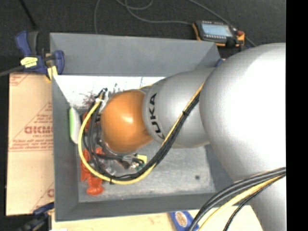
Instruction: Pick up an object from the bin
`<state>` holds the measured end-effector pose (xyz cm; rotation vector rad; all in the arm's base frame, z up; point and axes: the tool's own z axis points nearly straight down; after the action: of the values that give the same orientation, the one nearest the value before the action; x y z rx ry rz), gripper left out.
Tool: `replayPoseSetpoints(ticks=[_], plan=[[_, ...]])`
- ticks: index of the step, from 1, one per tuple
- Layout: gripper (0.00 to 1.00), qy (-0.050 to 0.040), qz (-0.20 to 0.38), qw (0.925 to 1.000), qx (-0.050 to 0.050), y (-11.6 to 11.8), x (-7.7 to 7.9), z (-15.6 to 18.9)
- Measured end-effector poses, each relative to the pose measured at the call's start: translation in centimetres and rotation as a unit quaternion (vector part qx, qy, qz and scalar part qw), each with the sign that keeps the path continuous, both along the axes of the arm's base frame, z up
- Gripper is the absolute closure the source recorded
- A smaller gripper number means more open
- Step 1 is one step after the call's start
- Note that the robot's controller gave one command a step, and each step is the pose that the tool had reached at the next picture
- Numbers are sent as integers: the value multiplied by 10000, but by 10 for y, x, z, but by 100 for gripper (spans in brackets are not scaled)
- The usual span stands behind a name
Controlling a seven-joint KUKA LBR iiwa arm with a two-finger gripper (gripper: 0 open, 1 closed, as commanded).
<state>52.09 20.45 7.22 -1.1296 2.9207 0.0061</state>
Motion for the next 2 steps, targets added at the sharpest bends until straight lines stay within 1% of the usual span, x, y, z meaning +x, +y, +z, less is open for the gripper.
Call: replayPoseSetpoints(ticks=[2], plan=[[100, 3, -2, 10000, -1, 0, 0, 2]])
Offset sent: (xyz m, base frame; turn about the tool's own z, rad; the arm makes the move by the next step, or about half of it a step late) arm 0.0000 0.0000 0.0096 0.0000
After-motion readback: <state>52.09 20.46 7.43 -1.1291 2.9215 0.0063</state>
